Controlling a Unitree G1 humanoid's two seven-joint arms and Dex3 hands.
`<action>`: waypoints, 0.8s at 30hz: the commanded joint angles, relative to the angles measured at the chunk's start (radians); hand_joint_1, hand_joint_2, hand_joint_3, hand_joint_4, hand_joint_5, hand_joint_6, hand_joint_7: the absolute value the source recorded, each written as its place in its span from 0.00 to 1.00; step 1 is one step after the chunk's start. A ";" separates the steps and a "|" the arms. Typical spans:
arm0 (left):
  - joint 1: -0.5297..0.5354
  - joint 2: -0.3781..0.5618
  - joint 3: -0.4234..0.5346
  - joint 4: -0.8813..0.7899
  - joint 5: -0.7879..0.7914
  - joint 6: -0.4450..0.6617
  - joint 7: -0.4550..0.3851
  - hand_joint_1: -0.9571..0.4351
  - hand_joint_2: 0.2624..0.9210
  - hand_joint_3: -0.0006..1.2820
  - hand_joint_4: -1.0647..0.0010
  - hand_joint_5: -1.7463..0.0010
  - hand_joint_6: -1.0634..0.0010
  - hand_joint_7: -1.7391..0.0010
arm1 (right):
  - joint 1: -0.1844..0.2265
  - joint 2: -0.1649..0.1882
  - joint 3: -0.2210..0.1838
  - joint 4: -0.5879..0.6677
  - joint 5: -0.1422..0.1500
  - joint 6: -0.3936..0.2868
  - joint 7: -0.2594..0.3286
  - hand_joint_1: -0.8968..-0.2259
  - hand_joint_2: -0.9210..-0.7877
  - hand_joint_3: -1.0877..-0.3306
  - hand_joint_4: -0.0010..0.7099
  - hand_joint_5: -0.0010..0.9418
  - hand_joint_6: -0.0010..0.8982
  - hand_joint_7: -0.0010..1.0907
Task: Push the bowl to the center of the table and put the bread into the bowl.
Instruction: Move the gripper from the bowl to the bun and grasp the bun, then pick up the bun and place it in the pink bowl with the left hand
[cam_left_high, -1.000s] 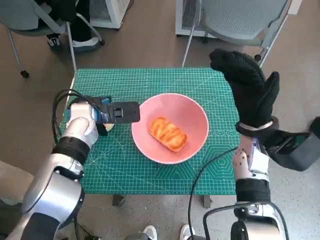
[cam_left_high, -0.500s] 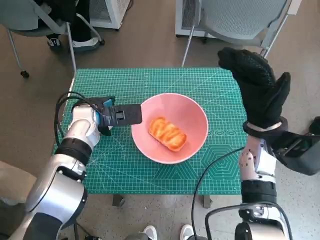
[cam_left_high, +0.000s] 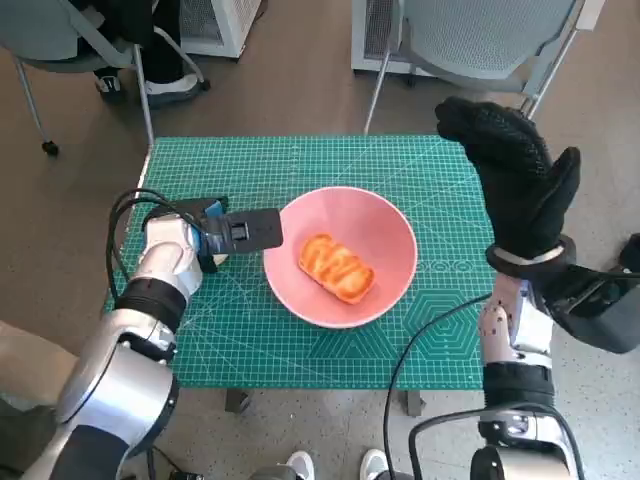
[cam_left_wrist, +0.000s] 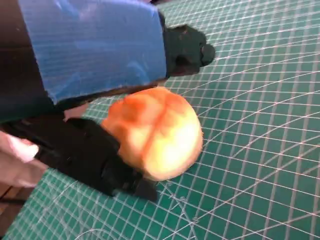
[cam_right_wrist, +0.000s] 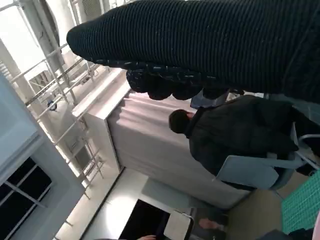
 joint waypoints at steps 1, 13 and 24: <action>-0.004 -0.010 -0.014 0.008 0.007 0.024 -0.024 0.46 0.93 0.02 0.57 0.56 0.25 0.45 | 0.016 -0.006 0.002 0.007 -0.009 0.013 -0.005 0.28 0.00 0.29 0.18 0.01 0.11 0.36; 0.016 0.010 -0.033 0.001 0.021 0.007 0.068 0.94 0.58 0.46 0.36 0.24 0.69 0.65 | 0.004 0.001 0.007 0.018 -0.008 0.017 -0.004 0.27 0.00 0.29 0.19 0.01 0.11 0.35; 0.008 0.028 -0.053 -0.011 0.025 -0.013 0.076 0.98 0.40 0.64 0.37 0.18 0.81 0.70 | -0.004 0.010 0.013 0.031 -0.008 0.014 -0.001 0.27 0.00 0.29 0.19 0.01 0.11 0.34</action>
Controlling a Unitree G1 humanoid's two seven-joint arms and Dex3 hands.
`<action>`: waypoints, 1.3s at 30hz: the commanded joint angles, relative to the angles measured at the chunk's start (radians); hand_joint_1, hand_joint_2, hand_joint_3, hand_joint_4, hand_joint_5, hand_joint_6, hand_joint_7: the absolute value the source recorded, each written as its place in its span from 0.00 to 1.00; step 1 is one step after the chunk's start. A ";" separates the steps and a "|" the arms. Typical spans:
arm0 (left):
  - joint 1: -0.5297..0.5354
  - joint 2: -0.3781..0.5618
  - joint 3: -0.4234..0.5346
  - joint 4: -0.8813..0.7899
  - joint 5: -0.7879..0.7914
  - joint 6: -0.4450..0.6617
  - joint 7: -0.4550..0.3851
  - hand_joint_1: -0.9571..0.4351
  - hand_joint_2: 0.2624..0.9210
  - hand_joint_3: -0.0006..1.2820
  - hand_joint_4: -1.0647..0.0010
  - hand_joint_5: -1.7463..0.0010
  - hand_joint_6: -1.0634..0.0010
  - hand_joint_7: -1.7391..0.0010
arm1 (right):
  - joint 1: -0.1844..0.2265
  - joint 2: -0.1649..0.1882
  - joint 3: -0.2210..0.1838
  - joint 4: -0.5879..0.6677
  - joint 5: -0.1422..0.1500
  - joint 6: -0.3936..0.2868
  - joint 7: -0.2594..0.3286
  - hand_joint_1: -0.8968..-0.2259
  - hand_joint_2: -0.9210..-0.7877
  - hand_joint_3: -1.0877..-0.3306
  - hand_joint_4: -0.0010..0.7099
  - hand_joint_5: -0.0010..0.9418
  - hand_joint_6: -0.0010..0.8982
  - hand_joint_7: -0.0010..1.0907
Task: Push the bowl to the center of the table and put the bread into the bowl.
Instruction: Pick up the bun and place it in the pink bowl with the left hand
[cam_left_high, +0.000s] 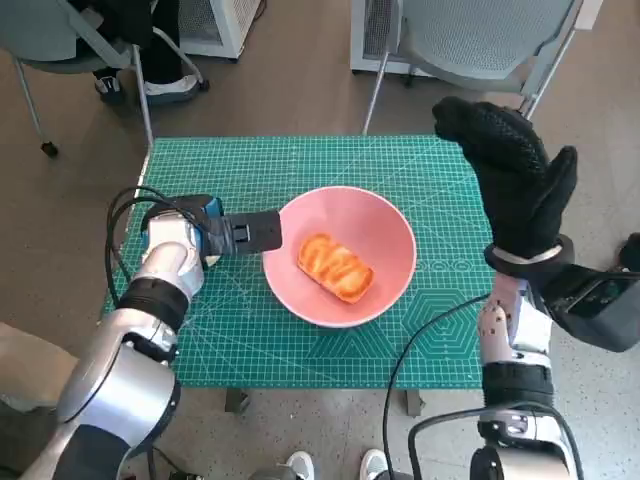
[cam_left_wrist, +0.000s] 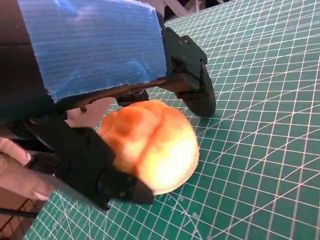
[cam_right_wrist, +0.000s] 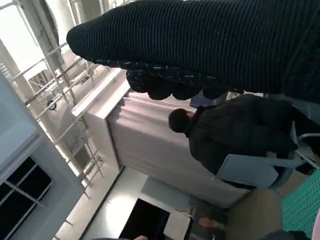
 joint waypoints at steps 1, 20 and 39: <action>0.003 0.019 -0.009 -0.012 0.012 -0.006 0.004 0.98 0.40 0.64 0.37 0.18 0.81 0.70 | -0.003 0.008 0.007 0.019 -0.008 0.007 0.001 0.27 0.00 0.29 0.19 0.01 0.11 0.34; -0.004 0.056 0.024 -0.115 -0.008 0.022 0.026 0.99 0.36 0.66 0.35 0.19 0.71 0.68 | -0.011 0.015 0.011 0.037 0.005 0.001 0.019 0.29 0.00 0.26 0.19 0.01 0.11 0.34; 0.136 0.255 0.154 -0.862 -0.002 0.177 -0.171 0.72 0.54 0.49 0.36 0.25 0.44 0.31 | -0.011 0.023 0.019 0.031 0.001 0.000 0.015 0.30 0.00 0.25 0.19 0.00 0.10 0.35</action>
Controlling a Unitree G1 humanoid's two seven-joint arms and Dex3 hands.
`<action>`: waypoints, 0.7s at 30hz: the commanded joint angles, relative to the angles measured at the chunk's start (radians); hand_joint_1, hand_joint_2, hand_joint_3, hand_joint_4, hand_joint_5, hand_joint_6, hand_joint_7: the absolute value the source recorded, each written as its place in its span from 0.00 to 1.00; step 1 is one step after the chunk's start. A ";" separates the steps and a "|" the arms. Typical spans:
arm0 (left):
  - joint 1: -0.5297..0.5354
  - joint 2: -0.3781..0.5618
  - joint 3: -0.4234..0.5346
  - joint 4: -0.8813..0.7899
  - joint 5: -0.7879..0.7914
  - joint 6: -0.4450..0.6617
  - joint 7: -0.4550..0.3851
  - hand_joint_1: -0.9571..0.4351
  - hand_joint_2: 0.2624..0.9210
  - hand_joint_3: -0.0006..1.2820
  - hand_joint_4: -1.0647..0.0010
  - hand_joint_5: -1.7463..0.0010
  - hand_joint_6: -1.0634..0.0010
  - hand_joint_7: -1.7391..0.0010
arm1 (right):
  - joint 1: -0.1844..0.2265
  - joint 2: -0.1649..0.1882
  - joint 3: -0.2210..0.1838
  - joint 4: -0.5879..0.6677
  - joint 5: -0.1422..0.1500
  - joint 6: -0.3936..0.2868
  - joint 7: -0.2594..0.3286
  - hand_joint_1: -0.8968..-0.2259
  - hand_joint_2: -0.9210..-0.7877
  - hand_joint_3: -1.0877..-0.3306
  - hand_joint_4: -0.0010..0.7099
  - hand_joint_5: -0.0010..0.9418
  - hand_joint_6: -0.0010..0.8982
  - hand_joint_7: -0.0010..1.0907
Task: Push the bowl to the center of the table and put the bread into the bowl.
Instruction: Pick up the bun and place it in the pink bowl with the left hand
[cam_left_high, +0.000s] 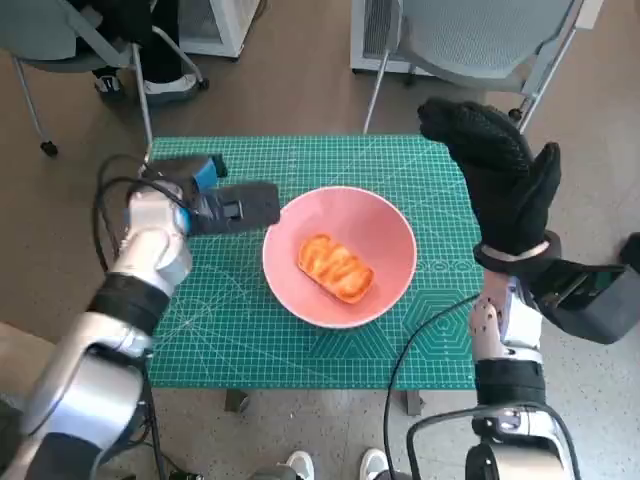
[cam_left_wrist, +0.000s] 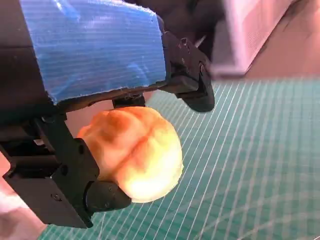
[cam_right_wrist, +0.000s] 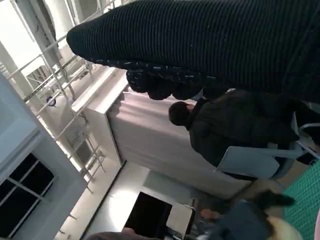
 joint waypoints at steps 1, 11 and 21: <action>0.059 0.095 0.077 -0.331 0.000 0.075 -0.125 0.71 0.54 0.48 0.35 0.28 0.42 0.29 | 0.008 0.008 0.004 0.006 -0.006 0.007 0.004 0.30 0.00 0.25 0.19 0.00 0.10 0.35; 0.165 0.141 0.234 -0.729 -0.050 0.058 -0.178 0.69 0.70 0.31 0.31 0.32 0.36 0.36 | 0.003 0.015 0.009 0.015 -0.009 0.005 0.004 0.30 0.00 0.25 0.19 0.00 0.10 0.35; 0.193 0.091 0.233 -0.811 -0.028 0.040 -0.184 0.69 0.83 0.17 0.28 0.32 0.34 0.43 | 0.002 0.011 0.007 0.016 -0.006 0.007 0.007 0.30 0.00 0.25 0.20 0.00 0.10 0.36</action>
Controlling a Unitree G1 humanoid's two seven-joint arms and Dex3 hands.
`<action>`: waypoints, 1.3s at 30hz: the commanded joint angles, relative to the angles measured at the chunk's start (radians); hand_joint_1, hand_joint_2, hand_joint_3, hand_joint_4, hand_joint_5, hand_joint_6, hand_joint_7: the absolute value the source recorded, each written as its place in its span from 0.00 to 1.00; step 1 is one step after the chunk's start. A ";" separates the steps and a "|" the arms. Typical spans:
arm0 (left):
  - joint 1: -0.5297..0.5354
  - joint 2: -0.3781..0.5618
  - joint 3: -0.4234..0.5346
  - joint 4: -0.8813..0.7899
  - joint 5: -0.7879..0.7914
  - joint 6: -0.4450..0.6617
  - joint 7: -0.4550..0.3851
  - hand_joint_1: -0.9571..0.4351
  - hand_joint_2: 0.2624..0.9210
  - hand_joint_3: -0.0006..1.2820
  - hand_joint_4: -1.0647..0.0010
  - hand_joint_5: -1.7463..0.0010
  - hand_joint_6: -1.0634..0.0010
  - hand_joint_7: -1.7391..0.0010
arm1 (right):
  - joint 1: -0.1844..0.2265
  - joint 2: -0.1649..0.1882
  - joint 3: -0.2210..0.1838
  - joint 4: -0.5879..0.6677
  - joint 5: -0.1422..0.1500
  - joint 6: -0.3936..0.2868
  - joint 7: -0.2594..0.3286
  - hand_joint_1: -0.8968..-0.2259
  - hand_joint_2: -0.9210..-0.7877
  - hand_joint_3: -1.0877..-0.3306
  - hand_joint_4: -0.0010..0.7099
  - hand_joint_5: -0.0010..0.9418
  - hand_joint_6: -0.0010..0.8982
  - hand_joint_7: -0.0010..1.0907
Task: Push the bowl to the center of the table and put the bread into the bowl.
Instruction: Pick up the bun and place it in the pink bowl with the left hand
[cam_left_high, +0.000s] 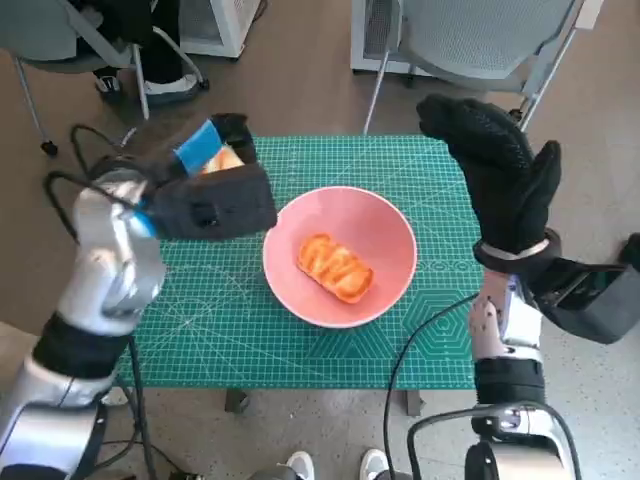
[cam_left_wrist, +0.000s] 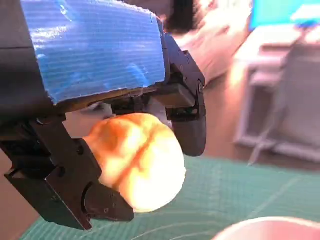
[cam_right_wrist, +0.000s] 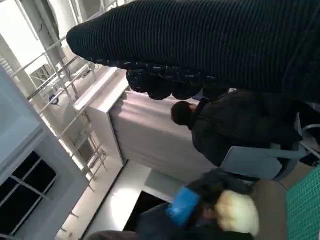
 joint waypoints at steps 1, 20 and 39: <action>0.011 -0.015 0.011 -0.061 -0.002 0.006 -0.028 0.69 0.83 0.17 0.28 0.32 0.34 0.42 | 0.010 0.008 0.004 0.015 -0.006 0.008 0.007 0.30 0.00 0.25 0.20 0.00 0.10 0.36; -0.007 -0.204 -0.124 -0.121 0.042 0.014 -0.084 0.69 0.85 0.16 0.30 0.31 0.37 0.39 | 0.024 -0.009 -0.003 -0.002 -0.011 0.017 -0.003 0.30 0.00 0.25 0.21 0.01 0.10 0.37; -0.047 -0.290 -0.169 0.088 0.033 -0.164 -0.014 0.69 1.00 0.16 0.44 0.23 0.60 0.26 | 0.043 -0.024 -0.010 -0.017 -0.023 0.008 -0.025 0.30 0.00 0.26 0.22 0.01 0.10 0.37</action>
